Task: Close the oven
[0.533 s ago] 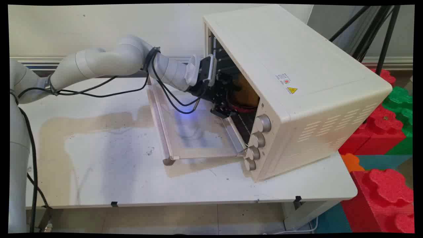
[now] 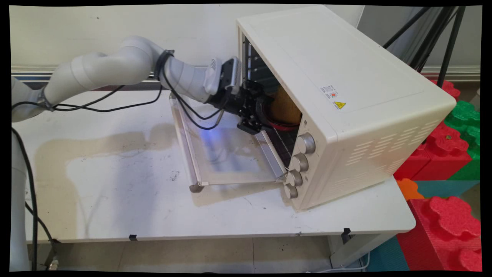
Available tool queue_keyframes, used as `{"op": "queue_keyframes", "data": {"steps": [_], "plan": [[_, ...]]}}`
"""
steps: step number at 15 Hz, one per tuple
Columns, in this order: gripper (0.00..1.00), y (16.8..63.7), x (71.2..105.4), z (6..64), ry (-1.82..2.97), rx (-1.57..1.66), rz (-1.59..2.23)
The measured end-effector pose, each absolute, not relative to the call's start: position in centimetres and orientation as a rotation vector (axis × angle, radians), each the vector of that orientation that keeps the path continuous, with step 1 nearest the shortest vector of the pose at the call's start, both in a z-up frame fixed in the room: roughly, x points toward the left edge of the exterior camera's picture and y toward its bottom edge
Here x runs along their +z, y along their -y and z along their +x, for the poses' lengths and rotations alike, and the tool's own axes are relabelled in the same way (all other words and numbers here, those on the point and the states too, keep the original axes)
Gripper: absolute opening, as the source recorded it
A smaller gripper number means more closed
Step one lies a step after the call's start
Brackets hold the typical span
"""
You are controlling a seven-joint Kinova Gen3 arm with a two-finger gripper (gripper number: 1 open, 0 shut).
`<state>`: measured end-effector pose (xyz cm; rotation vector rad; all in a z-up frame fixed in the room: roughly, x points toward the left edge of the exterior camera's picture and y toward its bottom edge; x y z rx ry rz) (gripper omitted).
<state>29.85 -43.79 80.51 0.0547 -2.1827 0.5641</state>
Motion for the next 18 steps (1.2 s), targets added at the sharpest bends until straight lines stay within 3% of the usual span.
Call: {"op": "queue_keyframes", "data": {"steps": [18], "plan": [[1.0, 34.2, 87.9, 40.7, 2.115, 0.494, 0.228]]}}
